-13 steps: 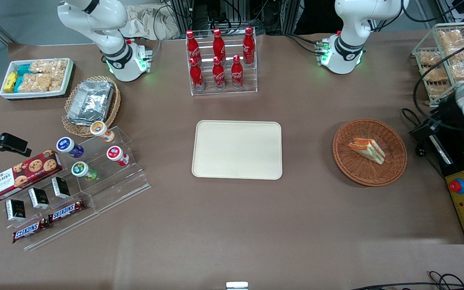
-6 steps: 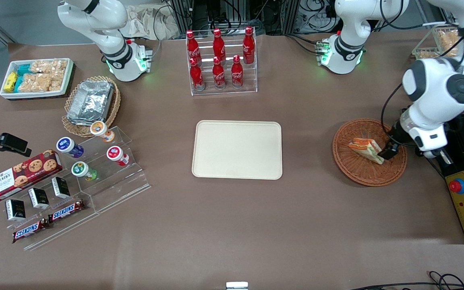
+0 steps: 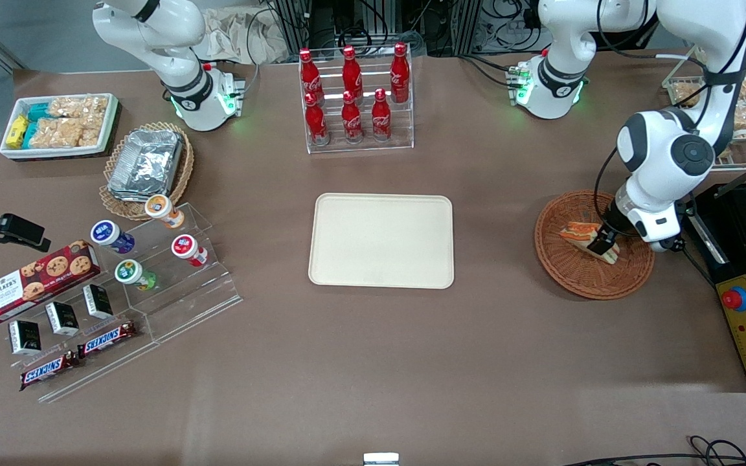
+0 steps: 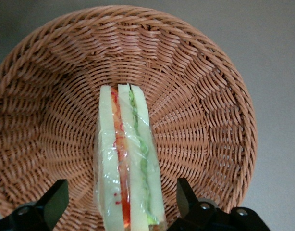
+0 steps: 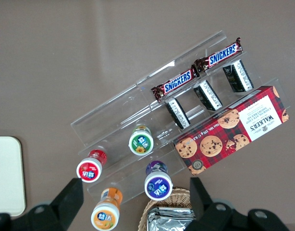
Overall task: Place sandwich from basket to tray
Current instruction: 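Close the left gripper on the wrapped sandwich, then lift the sandwich up out of the basket with the left gripper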
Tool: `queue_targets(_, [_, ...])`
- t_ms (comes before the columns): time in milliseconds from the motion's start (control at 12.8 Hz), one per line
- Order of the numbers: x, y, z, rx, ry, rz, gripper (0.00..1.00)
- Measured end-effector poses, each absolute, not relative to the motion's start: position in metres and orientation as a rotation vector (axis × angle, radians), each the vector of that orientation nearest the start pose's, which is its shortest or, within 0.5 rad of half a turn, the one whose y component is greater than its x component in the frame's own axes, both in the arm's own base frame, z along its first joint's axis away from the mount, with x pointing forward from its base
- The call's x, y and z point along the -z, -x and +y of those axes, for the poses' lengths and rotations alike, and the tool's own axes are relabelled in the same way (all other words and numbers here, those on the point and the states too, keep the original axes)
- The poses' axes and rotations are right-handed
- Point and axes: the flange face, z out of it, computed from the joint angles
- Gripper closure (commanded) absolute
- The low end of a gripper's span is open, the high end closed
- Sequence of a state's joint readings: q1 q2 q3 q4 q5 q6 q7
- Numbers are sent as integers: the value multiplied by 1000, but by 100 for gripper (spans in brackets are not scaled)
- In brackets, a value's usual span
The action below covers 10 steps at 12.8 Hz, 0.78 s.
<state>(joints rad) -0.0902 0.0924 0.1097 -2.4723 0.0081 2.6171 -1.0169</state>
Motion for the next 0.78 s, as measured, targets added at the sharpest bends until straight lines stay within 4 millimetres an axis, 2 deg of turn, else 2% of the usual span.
queue_targets(78, [-253,-481,10,97,2747,-1553,99])
queue_targets(235, [-239,-478,10,93,2744,-1550,100])
queue_targets(549, [-241,-480,10,108,2748,-1553,100])
queue_targets(706, [-255,-486,10,123,2761,-1540,100])
queue_targets(784, [-269,-491,9,99,2776,-1501,100])
